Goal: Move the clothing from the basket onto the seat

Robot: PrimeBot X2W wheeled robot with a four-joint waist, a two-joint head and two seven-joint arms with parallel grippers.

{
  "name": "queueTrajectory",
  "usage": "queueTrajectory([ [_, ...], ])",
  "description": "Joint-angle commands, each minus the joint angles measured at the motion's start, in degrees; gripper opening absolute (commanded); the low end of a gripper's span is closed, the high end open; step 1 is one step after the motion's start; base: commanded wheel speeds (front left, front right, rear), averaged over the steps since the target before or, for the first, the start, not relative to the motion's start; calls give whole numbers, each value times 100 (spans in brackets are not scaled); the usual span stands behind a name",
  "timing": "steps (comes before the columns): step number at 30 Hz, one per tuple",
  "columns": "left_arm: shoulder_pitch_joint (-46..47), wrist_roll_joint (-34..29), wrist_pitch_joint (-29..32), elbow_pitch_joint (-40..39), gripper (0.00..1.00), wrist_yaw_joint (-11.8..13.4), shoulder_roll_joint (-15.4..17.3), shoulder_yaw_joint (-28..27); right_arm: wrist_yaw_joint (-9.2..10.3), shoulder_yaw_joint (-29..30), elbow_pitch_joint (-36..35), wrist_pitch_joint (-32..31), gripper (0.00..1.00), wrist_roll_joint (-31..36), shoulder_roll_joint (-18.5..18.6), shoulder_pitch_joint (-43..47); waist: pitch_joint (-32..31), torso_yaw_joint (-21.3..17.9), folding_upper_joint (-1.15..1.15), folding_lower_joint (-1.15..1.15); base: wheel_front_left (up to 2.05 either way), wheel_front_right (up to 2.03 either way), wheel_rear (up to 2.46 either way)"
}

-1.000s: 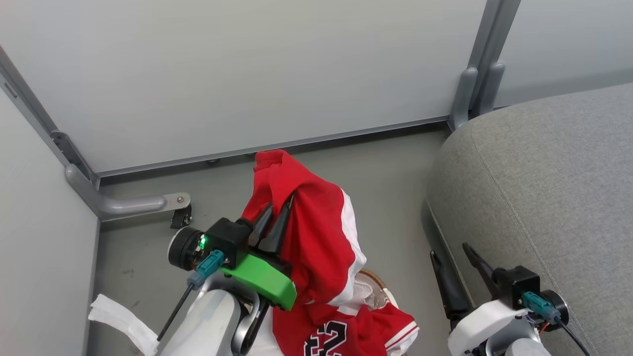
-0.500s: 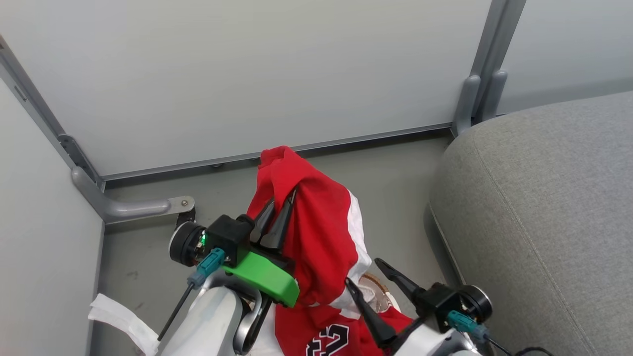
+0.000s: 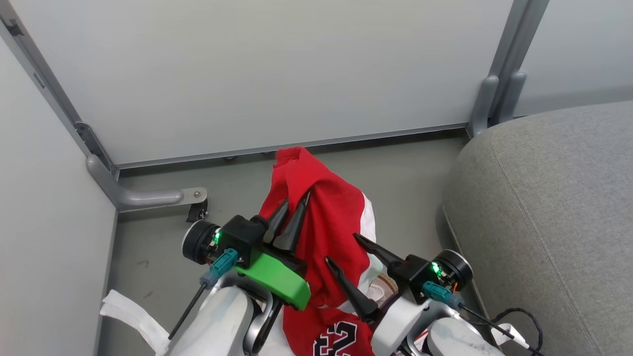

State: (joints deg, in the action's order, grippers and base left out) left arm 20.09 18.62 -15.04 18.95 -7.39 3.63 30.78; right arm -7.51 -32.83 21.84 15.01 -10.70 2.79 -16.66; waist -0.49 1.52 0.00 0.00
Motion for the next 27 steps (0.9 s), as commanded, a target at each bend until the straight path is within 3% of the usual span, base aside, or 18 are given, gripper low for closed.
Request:
queueTrajectory([
  [1, 79, 63, -21, -20, 0, -16, -11, 25, 4, -22, 88, 26, 100, -67, 25, -70, 8, 55, 0, 0, 0, 0, 0],
  [2, 85, 75, -21, -30, 0, -16, -14, 59, 4, -55, 200, 25, 100, -132, 24, -88, 8, 80, 0, 0, 0, 0, 0],
  [3, 86, 78, -21, -35, 0, -16, -16, 81, 4, -113, 295, 25, 40, -187, 23, -102, 5, 97, 0, 0, 0, 0, 0],
  [4, 83, 83, -21, -42, 0, -17, -17, 114, 4, -177, 380, 25, 0, -269, 22, -127, 0, 120, 0, 0, 0, 0, 0],
  [23, 29, 147, -21, -29, 0, -17, -43, 151, 4, -269, 502, 25, 0, -634, 23, -104, 21, 172, 0, 0, 0, 0, 0],
  [24, 25, 138, -21, -58, 8, -17, -42, 127, 4, -256, 483, 25, 0, -637, 23, -97, 25, 170, 0, 0, 0, 0, 0],
  [25, 18, 124, -21, -78, 38, -17, -44, 118, 4, -250, 469, 25, 0, -633, 23, -90, 28, 167, 0, 0, 0, 0, 0],
  [26, -2, 123, -21, -65, 100, -17, -46, 112, 4, -236, 449, 25, 0, -635, 23, -82, 32, 163, 0, 0, 0, 0, 0],
  [27, -7, 110, -21, -71, 100, -17, -47, 101, 4, -228, 436, 25, 0, -633, 24, -77, 35, 159, 0, 0, 0, 0, 0],
])
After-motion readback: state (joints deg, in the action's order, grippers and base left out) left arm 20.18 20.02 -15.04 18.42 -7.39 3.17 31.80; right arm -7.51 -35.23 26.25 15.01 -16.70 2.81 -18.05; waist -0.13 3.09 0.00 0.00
